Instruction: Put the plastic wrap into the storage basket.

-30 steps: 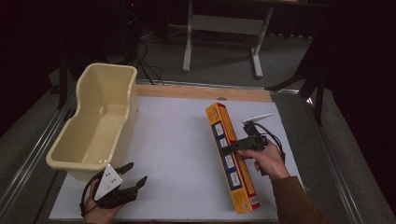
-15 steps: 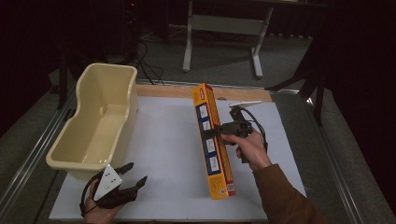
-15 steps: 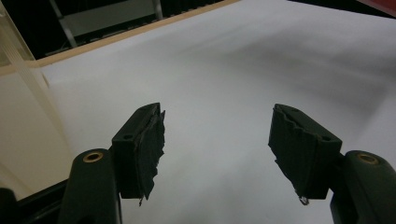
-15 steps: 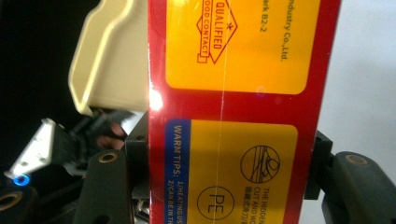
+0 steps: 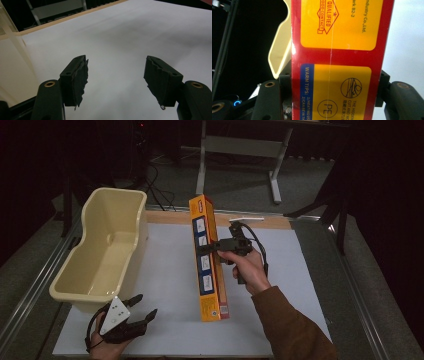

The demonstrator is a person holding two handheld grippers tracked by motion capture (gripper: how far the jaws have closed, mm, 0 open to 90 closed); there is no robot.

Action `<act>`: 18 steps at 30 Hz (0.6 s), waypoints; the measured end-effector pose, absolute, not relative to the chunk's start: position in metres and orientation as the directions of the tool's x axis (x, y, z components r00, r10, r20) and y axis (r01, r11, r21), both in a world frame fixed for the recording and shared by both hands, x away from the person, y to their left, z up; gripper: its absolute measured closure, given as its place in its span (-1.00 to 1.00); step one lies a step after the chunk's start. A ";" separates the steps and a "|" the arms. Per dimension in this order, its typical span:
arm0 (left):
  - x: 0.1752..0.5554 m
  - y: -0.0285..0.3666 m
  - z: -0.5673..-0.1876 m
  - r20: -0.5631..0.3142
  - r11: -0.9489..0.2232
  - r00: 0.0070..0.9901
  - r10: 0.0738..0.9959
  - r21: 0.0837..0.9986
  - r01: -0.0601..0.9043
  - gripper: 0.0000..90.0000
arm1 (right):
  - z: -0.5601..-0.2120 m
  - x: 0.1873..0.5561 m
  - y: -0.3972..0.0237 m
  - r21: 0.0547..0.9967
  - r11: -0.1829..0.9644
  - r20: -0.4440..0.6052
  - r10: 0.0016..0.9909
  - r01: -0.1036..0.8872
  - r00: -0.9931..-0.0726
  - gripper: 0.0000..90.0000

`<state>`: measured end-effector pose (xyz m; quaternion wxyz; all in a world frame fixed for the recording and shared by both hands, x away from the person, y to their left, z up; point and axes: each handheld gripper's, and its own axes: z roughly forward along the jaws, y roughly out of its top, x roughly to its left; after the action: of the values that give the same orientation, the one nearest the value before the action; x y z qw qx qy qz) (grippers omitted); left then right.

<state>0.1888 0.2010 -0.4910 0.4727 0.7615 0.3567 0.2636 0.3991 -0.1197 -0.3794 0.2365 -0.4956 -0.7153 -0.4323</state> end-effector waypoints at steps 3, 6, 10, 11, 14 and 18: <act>0.189 0.201 -0.491 0.063 -0.298 0.609 0.790 0.909 0.293 -0.23 | -0.374 0.404 -0.111 0.399 0.125 0.764 0.503 0.908 -0.405 -0.11; 0.189 0.201 -0.491 0.065 -0.298 0.610 0.789 0.910 0.289 -0.23 | -0.369 0.410 -0.104 0.402 0.108 0.772 0.494 0.909 -0.400 -0.11; 0.188 0.201 -0.491 0.064 -0.296 0.609 0.790 0.910 0.289 -0.22 | -0.365 0.417 -0.097 0.399 0.090 0.780 0.491 0.913 -0.389 -0.11; 0.188 0.202 -0.491 0.062 -0.294 0.608 0.791 0.911 0.289 -0.22 | -0.365 0.418 -0.095 0.399 0.086 0.781 0.491 0.913 -0.387 -0.11; 0.188 0.202 -0.491 0.058 -0.291 0.608 0.792 0.911 0.293 -0.22 | -0.364 0.424 -0.090 0.404 0.077 0.780 0.491 0.911 -0.388 -0.11; 0.188 0.202 -0.491 0.058 -0.291 0.610 0.790 0.911 0.291 -0.23 | -0.366 0.430 -0.084 0.382 0.047 0.806 0.472 0.923 -0.358 -0.11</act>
<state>0.1882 0.2017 -0.4911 0.4771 0.7597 0.3559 0.2617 0.4302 -0.0843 -0.3658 0.2433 -0.5118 -0.6813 -0.4634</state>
